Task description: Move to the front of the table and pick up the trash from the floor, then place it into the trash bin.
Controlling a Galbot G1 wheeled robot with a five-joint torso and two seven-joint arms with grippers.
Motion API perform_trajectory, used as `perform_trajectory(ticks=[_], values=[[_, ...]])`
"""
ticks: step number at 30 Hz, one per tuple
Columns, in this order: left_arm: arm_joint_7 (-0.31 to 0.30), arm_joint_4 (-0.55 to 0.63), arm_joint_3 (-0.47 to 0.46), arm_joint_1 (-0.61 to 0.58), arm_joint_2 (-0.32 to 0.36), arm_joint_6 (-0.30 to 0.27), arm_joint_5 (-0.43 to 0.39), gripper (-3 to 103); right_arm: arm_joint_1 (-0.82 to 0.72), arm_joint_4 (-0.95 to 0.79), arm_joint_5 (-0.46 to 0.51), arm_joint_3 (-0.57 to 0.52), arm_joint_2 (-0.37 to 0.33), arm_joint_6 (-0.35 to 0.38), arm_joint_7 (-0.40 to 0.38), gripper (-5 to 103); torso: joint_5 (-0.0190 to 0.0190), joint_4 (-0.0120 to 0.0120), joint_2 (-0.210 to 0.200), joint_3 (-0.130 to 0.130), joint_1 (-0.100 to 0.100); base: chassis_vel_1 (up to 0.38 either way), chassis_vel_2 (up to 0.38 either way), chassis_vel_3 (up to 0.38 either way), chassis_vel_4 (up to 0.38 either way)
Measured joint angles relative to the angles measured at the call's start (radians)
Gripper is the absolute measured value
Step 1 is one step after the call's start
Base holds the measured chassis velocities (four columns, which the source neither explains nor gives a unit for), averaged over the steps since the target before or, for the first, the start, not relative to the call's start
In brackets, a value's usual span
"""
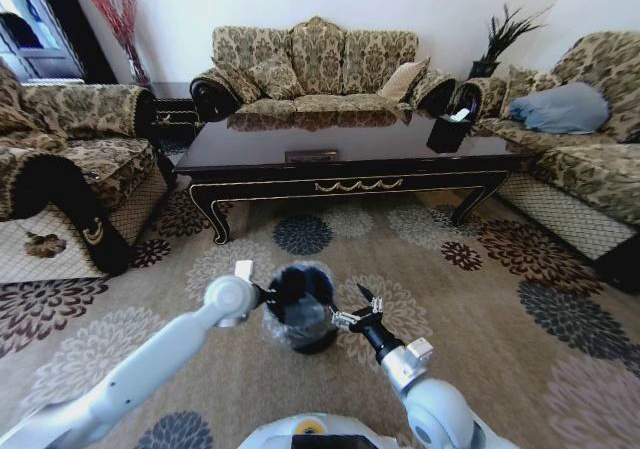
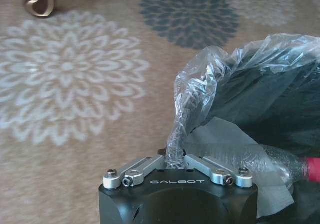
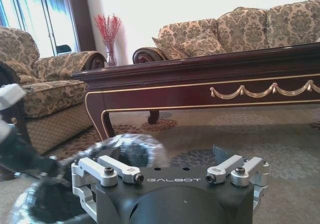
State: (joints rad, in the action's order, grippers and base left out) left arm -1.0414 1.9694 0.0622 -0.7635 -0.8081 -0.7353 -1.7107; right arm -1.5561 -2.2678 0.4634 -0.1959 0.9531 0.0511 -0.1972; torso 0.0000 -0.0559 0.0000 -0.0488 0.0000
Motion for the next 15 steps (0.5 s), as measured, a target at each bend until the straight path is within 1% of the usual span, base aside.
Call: perform_trajectory(ticks=[1, 4, 6, 13, 15], values=[[-0.008, 0.003, -0.020, -0.019, 0.008, 0.000, -0.003, 0, -0.003, 0.001, -0.001, 0.000, 0.002, -0.001, -0.001, 100, 0.0000, -0.0001, 0.000, 0.000, 0.000, 0.000, 0.000, 0.000, 0.000], [-0.014, 0.004, -0.036, -0.038, 0.014, 0.000, -0.005, 0, -0.007, 0.001, -0.003, 0.001, 0.002, -0.001, -0.001, 100, -0.0002, -0.0002, 0.000, 0.000, 0.000, 0.000, 0.000, 0.000, 0.000], [-0.022, -0.003, -0.061, -0.078, 0.022, 0.000, 0.001, 0, -0.013, 0.001, -0.007, 0.001, 0.003, -0.003, -0.001, 100, 0.0000, -0.0002, 0.000, 0.000, 0.000, 0.000, 0.000, 0.000, 0.000], [-0.020, -0.025, -0.088, -0.136, 0.011, 0.000, 0.031, 0, -0.032, 0.000, -0.015, -0.006, 0.003, -0.009, -0.001, 100, -0.0001, -0.0003, 0.000, 0.000, 0.000, 0.000, 0.000, 0.000, 0.000], [-0.012, -0.039, -0.100, -0.158, 0.001, 0.000, 0.051, 0, -0.044, 0.000, -0.024, -0.007, 0.005, -0.014, -0.001, 100, -0.0001, -0.0003, 0.000, 0.000, 0.000, 0.000, 0.000, 0.000, 0.000]])
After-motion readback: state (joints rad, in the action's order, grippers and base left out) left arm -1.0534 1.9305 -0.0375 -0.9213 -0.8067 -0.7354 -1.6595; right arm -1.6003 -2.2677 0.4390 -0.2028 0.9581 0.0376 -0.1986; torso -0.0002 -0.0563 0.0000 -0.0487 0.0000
